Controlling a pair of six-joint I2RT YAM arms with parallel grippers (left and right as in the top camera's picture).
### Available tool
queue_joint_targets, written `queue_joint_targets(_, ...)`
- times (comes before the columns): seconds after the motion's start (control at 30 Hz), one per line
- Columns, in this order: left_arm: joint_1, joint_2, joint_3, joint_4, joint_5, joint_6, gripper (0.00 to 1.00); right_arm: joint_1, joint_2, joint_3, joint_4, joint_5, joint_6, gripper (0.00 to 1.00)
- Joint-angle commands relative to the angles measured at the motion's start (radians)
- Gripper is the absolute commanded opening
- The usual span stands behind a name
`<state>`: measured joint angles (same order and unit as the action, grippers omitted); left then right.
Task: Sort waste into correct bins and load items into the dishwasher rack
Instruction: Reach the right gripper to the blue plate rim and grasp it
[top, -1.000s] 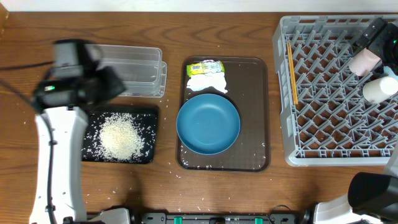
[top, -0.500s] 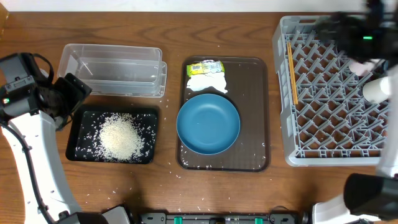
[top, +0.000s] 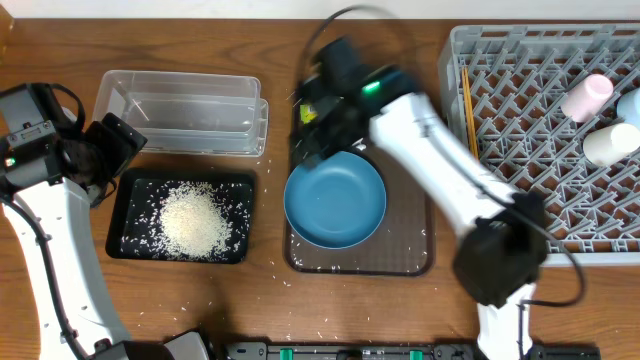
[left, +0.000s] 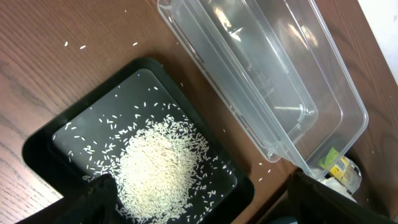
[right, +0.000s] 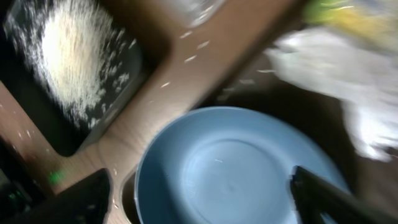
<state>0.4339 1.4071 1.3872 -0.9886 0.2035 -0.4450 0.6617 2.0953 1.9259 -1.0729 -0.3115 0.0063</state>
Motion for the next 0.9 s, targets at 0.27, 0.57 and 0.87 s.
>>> queue_joint_targets(0.27, 0.004, 0.009, 0.010, -0.002, 0.001, -0.002, 0.91, 0.243, 0.119, -0.005, -0.085, 0.218, -0.090, 0.53)
queue_joint_targets(0.57, 0.004, 0.009, 0.010, -0.002, 0.001, -0.002, 0.91, 0.299, 0.197, -0.010, -0.103, 0.261, 0.142, 0.44)
queue_joint_targets(0.87, 0.004, 0.009, 0.010, -0.002, 0.001, -0.002, 0.91, 0.299, 0.216, -0.010, -0.117, 0.356, 0.267, 0.43)
